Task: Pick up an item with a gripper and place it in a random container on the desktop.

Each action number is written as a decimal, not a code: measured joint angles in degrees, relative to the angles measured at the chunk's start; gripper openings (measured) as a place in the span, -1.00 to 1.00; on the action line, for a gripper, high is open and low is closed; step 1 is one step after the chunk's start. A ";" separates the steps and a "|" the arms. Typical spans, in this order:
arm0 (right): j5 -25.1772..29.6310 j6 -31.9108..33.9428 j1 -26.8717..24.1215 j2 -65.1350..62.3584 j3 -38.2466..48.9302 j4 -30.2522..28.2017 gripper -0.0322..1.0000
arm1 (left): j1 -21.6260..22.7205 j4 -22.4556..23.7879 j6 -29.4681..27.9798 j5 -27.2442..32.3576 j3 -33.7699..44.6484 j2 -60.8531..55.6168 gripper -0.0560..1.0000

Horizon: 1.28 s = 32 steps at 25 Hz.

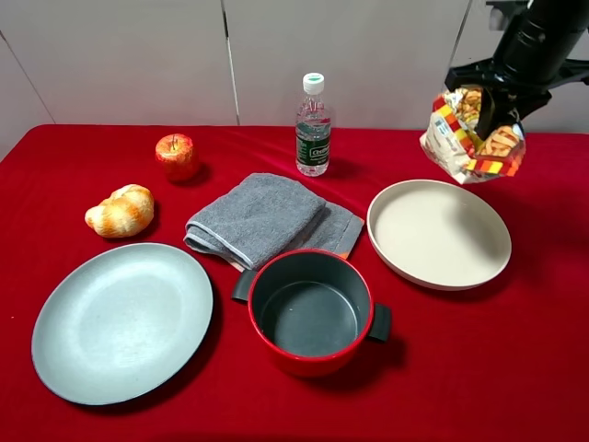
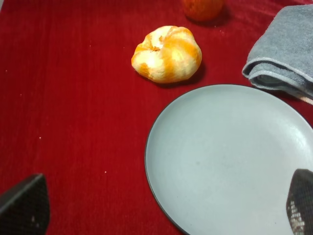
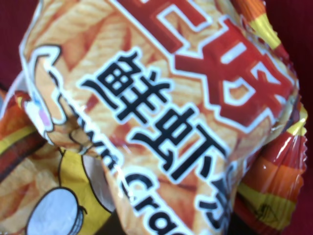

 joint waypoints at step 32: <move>-11.62 -6.50 0.00 -2.26 19.37 5.66 -0.74 | 0.00 0.00 0.00 0.00 0.00 0.00 0.92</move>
